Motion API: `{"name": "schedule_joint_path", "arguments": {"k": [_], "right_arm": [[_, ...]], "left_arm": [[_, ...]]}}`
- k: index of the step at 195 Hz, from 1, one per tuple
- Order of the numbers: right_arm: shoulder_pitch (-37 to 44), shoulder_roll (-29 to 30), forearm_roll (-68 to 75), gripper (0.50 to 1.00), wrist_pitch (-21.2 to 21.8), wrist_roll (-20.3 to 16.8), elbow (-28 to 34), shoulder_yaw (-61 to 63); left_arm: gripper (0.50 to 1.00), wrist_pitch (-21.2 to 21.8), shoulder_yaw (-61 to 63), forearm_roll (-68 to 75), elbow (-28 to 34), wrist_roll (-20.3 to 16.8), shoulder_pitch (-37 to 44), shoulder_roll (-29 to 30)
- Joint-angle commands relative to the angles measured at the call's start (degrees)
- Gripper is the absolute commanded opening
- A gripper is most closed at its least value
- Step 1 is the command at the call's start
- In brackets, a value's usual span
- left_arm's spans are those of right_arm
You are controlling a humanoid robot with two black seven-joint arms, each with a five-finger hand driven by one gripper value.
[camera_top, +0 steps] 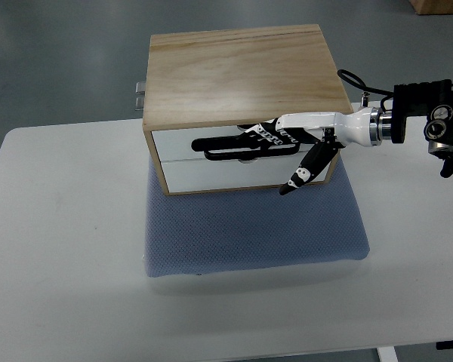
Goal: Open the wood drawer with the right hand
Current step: 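Hook the right hand's fingers around the upper drawer handle, then pull the upper white drawer toward the robot with the right hand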
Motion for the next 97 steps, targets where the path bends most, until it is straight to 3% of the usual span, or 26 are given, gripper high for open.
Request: {"name": "schedule_joint_path", "arguments": {"k": [1,97], "right_arm": [[-0.46,0.03,-1.4,0.944,0.0,0.04,-0.02,0.09],[-0.81,-0.41,-2.1,0.944,0.79,0.04,0.16,0.35]], "left_arm": [[1.0,0.0,0.02,0.0,0.0,-0.01,0.0,0.0],[1.0,0.0,-0.07,0.0,0.0,-0.01,0.0,0.0]]}}
